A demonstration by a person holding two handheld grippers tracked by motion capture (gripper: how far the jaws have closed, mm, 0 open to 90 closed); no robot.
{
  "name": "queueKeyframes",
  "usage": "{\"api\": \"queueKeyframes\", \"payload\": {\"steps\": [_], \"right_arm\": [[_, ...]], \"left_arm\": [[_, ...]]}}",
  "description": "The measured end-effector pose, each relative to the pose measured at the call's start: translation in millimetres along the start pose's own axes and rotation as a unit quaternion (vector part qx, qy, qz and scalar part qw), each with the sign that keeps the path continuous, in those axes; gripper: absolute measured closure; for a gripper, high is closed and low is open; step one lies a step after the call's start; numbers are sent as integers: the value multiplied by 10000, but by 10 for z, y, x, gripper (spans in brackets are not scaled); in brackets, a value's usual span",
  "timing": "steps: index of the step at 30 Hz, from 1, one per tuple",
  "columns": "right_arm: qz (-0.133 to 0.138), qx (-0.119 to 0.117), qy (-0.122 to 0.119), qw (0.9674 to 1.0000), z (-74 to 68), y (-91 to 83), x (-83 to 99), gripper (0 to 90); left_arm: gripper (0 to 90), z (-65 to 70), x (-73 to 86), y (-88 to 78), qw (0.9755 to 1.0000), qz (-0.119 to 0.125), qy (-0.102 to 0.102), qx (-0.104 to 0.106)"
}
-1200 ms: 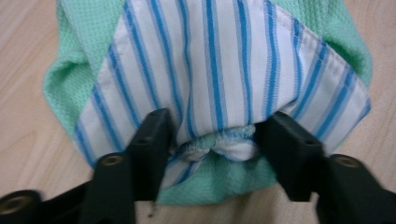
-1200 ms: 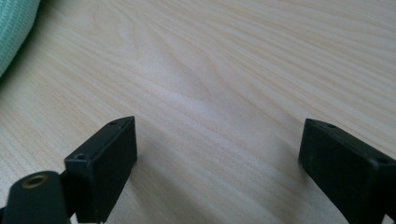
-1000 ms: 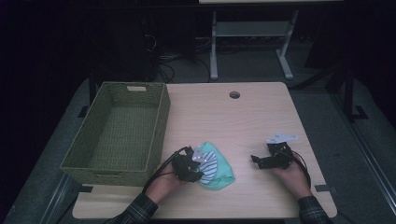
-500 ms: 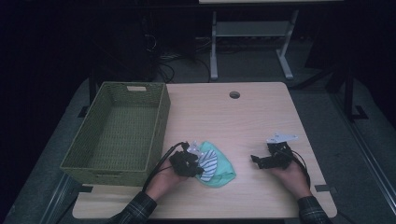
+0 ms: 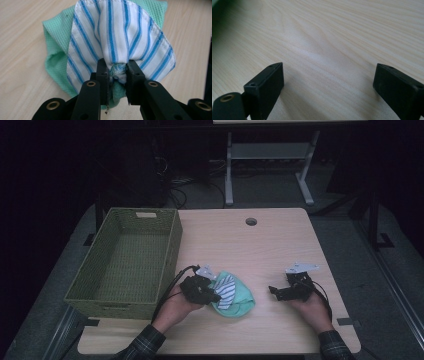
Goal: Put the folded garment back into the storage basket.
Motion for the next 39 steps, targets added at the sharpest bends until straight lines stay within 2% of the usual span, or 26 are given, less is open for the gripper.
{"api": "queueKeyframes", "payload": {"steps": [2,6,8,13,18,25,39], "right_arm": [[1,0,0,10000,0,0,0,92],[-1,0,3,10000,0,0,0,92],[3,2,0,10000,1,0,0,92],[2,3,-1,10000,1,0,0,92],[9,7,-10,10000,4,1,-1,92],[11,8,-13,10000,5,1,-1,92],[14,41,-3,10000,10,2,-3,88]], "left_arm": [[752,-3,-44,-45,10000,75,-35,12],[752,-19,-111,-134,9999,90,20,44],[752,-14,-146,-157,9998,197,-66,54],[751,-36,-213,-242,9997,225,10,101],[751,-67,-284,-334,9995,317,53,46],[751,-125,-373,-498,9994,290,172,6],[749,-259,-450,-817,9990,399,90,-152]]}}
Point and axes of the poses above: each handheld gripper's, and its own axes: y roughly forward along the jaws, x roughly out of its underside, z roughly to its right, the point moved 3 cm from there along y, roughly forward along the jaws, and after that the axes turned 13 degrees about y, right-handed, at the moved point
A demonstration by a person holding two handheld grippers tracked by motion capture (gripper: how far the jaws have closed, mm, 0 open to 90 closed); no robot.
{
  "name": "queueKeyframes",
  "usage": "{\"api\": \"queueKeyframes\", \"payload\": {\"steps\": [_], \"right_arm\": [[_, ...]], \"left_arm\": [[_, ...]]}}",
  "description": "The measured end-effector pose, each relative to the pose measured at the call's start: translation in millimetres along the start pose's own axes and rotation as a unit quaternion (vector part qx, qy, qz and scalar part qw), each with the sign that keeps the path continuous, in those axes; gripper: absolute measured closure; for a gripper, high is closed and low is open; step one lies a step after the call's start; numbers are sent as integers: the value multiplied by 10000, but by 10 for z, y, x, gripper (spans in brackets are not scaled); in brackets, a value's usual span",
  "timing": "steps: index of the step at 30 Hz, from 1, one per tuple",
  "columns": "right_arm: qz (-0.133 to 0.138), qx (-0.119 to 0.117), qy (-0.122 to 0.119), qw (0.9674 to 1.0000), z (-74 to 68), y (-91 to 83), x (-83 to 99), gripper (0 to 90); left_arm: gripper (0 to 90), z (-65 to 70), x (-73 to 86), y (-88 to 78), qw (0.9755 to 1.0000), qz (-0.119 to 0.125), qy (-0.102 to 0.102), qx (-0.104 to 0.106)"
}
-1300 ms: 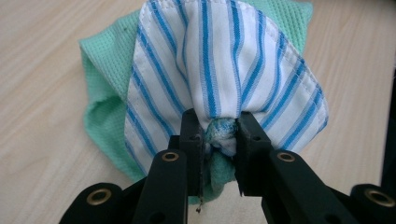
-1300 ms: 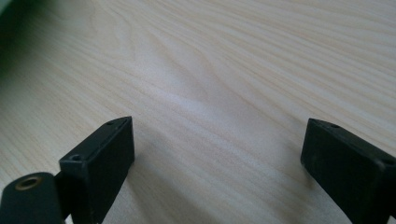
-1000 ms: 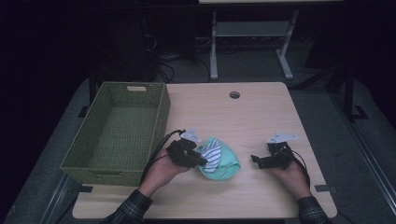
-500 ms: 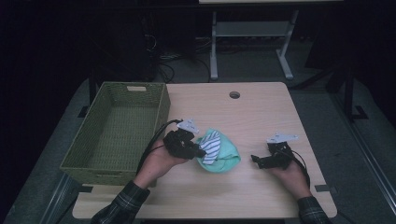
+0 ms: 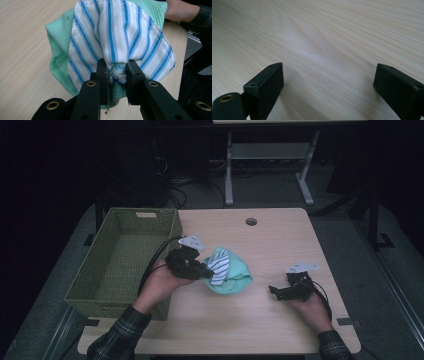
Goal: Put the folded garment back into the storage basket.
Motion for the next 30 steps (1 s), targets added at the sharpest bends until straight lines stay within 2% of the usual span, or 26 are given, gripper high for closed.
{"api": "queueKeyframes", "payload": {"steps": [4,8,17,23,30], "right_arm": [[-65,27,32,10000,-2,17,-3,22],[-90,61,48,9999,1,23,-6,0],[-82,64,39,9999,6,28,-8,0],[-83,63,37,9999,6,28,-8,0],[-84,63,43,9999,5,27,-8,0]], "left_arm": [[749,-45,-10,-93,10000,15,-30,-63],[749,-92,2,-194,9999,17,-48,-150],[749,-206,95,-429,9990,29,-173,-411],[749,-292,172,-603,9973,47,-302,-661],[749,-375,284,-787,9945,-52,-443,-949]]}}
Point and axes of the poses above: each handheld gripper's, and its own axes: y roughly forward along the jaws, x roughly out of its underside, z roughly to its right, the point moved 3 cm from there along y, roughly forward along the jaws, and after that the axes turned 13 degrees about y, right-handed, at the moved point
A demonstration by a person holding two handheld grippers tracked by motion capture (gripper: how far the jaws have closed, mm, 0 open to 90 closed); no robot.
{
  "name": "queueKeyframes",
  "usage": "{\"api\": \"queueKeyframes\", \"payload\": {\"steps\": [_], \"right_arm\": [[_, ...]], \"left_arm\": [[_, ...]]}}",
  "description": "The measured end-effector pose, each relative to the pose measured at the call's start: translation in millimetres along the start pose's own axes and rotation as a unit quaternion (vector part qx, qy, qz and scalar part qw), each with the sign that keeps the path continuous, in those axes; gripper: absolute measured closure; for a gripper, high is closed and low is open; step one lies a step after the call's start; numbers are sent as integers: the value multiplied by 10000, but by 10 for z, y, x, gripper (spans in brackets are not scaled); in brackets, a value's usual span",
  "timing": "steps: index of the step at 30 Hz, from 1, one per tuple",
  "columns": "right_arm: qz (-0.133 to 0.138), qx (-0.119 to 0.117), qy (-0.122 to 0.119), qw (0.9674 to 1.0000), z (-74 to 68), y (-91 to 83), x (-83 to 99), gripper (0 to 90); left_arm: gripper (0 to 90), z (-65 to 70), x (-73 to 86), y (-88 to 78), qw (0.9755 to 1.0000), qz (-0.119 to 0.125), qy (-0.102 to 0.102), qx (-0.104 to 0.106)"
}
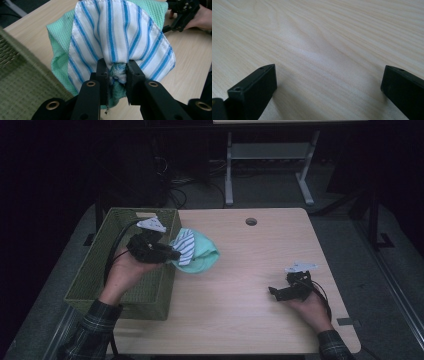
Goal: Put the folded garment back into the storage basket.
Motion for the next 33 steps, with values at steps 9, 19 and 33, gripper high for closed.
{"api": "queueKeyframes", "payload": {"steps": [9,19,33], "right_arm": [[-1,0,2,10000,0,0,0,0],[-2,-1,0,10000,0,0,0,0],[1,0,1,10000,0,0,0,0]], "left_arm": [[749,-131,154,-172,9992,-49,-207,-330],[748,-276,354,-320,9960,-76,-498,-732],[748,-509,716,-427,9873,-185,-993,-1225]]}}
Point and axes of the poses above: each handheld gripper's, and its own axes: y roughly forward along the jaws, x roughly out of its underside, z roughly to its right, the point moved 3 cm from there along y, roughly forward along the jaws, and after that the axes turned 13 degrees about y, right-handed, at the moved point
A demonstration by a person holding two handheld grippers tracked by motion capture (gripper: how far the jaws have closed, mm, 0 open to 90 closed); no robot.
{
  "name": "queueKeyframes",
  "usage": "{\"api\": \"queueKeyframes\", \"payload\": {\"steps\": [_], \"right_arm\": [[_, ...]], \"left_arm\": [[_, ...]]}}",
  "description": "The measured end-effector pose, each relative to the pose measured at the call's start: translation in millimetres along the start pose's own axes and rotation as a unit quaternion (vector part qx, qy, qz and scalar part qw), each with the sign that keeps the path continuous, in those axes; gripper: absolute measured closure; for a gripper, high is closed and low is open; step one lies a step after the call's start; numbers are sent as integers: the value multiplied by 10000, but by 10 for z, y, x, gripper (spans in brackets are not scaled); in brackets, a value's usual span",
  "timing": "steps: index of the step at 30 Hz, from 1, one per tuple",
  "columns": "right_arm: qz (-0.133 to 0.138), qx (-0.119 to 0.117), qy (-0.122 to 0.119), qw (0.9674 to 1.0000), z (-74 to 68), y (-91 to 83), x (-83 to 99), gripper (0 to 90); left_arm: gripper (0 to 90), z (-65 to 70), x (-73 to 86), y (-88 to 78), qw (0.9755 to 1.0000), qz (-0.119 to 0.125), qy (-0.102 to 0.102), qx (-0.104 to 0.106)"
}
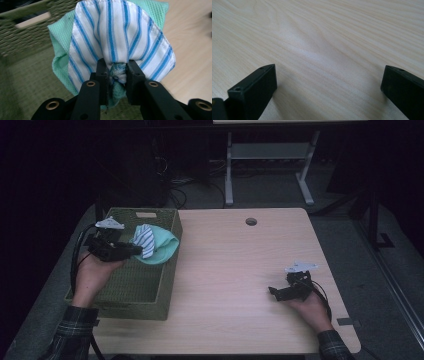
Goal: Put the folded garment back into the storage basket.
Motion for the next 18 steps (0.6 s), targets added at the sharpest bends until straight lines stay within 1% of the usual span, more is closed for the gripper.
{"api": "queueKeyframes", "payload": {"steps": [3,5,9,13,18], "right_arm": [[0,-1,1,10000,0,0,0,0],[1,-3,8,10000,-1,0,0,0],[0,-1,-1,10000,0,0,0,0],[0,-2,-2,10000,0,0,0,0],[1,0,-2,10000,0,0,0,0]], "left_arm": [[747,-99,108,19,9997,-84,-147,-153],[747,-143,164,30,9995,-107,-228,-203],[747,-218,281,61,9987,-188,-314,-357],[747,-260,374,103,9981,-237,-400,-396],[747,-278,493,217,9973,-353,-476,-429]]}}
Point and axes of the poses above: each handheld gripper's, and its own axes: y roughly forward along the jaws, x roughly out of its underside, z roughly to its right, the point moved 3 cm from there along y, roughly forward along the jaws, and after that the axes turned 13 degrees about y, right-handed, at the moved point
